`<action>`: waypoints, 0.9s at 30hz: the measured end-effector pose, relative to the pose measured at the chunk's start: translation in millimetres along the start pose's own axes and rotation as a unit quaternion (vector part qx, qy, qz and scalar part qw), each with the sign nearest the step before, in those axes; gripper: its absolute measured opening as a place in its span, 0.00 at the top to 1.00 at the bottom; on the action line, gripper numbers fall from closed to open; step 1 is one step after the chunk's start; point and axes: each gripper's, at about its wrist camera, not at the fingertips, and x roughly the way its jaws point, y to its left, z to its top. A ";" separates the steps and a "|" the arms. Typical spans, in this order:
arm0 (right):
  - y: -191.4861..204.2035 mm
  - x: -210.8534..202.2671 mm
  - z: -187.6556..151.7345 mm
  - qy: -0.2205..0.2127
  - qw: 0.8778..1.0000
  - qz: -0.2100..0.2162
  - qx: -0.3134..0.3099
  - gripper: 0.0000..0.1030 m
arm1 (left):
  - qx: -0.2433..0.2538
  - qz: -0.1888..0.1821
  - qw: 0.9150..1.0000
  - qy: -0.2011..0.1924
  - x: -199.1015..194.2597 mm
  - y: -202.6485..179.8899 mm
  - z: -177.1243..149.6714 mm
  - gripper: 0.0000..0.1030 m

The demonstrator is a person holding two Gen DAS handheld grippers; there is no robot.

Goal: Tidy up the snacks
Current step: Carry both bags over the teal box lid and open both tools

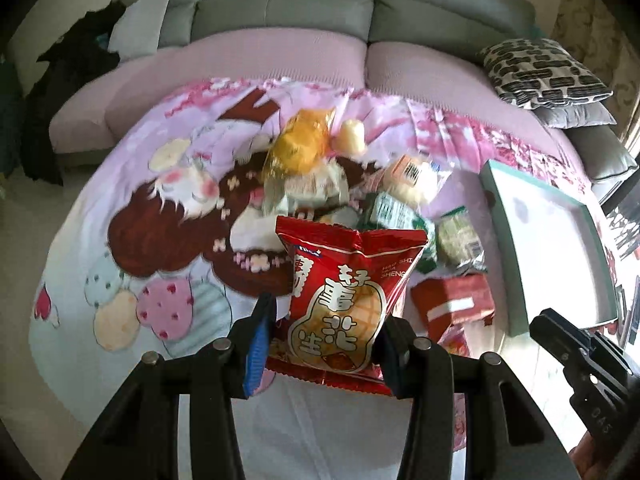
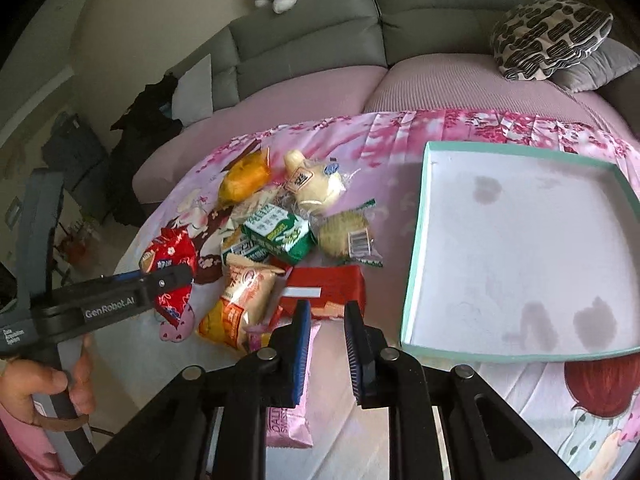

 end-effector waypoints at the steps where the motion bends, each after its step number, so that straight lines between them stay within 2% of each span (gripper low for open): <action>1: 1.8 0.7 -1.6 0.001 1.000 0.000 -0.003 0.82 | -0.001 0.002 1.000 0.006 1.9 0.9 -4.2 0.53; 3: 6.6 2.3 -5.1 0.003 1.000 0.001 -0.009 0.81 | -0.003 0.003 1.000 0.015 5.5 3.5 -11.0 0.53; 5: 13.2 5.1 -7.4 0.008 1.000 0.003 -0.018 0.74 | -0.008 0.003 1.000 0.029 10.8 8.3 -19.7 0.53; 7: 19.4 7.9 -9.6 0.013 1.000 0.003 -0.027 0.57 | -0.014 0.004 0.999 0.044 17.1 14.7 -28.0 0.53; 9: 26.5 10.6 -12.6 0.019 0.999 0.004 -0.038 0.51 | -0.020 0.003 0.998 0.053 20.9 19.8 -33.8 0.53; 14: 36.2 33.7 -23.7 0.072 0.996 0.000 -0.051 0.51 | -0.024 0.000 0.998 0.059 23.3 30.7 -44.3 0.53; 18: 41.7 48.8 -31.4 0.099 0.993 -0.005 -0.059 0.51 | -0.032 -0.009 0.997 0.064 27.7 38.5 -47.4 0.53; 21: 43.0 54.6 -32.4 0.106 0.993 0.000 -0.054 0.52 | -0.037 -0.012 0.997 0.070 33.0 41.9 -48.1 0.53; 25: 46.0 54.6 -31.5 0.106 0.993 0.006 -0.060 0.62 | -0.038 -0.017 0.997 0.068 33.1 44.2 -47.8 0.53; 27: 46.9 54.0 -31.3 0.103 0.993 0.010 -0.061 0.64 | -0.037 -0.018 0.997 0.066 32.5 43.8 -46.8 0.53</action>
